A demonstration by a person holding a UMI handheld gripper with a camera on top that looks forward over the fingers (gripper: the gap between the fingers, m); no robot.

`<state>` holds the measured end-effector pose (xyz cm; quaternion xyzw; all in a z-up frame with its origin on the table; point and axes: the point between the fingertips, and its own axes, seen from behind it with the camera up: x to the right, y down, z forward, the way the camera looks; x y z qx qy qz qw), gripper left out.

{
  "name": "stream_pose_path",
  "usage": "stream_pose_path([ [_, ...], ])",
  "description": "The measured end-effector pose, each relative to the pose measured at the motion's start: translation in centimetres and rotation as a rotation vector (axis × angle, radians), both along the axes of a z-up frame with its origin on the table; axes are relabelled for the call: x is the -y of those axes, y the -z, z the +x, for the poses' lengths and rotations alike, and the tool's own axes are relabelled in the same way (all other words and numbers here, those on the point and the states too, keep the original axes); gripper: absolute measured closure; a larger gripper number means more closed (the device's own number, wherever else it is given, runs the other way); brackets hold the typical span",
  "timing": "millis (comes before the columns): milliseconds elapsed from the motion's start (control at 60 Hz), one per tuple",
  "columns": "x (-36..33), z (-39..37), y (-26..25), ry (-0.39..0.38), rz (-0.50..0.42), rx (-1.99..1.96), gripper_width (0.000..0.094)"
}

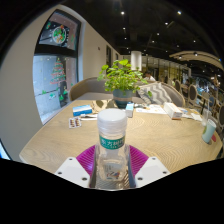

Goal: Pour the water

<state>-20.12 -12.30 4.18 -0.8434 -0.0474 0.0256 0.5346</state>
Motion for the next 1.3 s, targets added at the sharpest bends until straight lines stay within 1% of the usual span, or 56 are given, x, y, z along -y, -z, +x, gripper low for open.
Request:
stream_pose_path([
  [67,0.1,0.2,-0.5,-0.003,-0.008,0.011,0.0517],
  [133,0.2,0.5,-1.7,-0.005,-0.01,0.012,0.0517],
  [150,0.1,0.8,-2.0,-0.007,-0.005,0.007,0.0531],
  [317,-0.5,3.5,-8.3,0.013,0.028,-0.124,0.0534],
  [450,-1.8,7.2,-14.0,0.028,0.039,-0.375,0.0536],
  [517,-2.7,10.3,-16.1,0.036,0.038,-0.533,0.0536],
  [633,-4.5,15.4,-18.6,0.053,0.002,-0.856,0.0537],
  [667,-5.1,17.3,-19.0,0.069,-0.014,-0.948,0.0536],
  [783,-6.8,24.4,-19.4,0.126,-0.041,-1.278,0.0541],
  [917,-7.8,31.6,-17.8,0.206,-0.065,-1.563,0.054],
  [1000,-9.0,34.8,-16.0,0.26,-0.07,-1.718,0.0537],
  [1033,-8.3,36.6,-15.8,0.278,-0.076,-1.79,0.054],
  [1083,-9.6,37.6,-14.3,0.312,-0.084,-1.87,0.0539],
  [1100,-8.5,38.6,-14.4,0.32,-0.089,-1.901,0.0538],
  [1117,-9.7,38.5,-13.6,0.333,-0.089,-1.917,0.0538],
  [1167,-8.5,39.9,-12.9,0.35,-0.109,-1.988,0.0537],
  [1200,-9.7,39.7,-12.0,0.37,-0.116,-2.001,0.0537],
  [1300,-8.8,40.1,-11.2,0.381,-0.142,-2.003,0.0536],
])
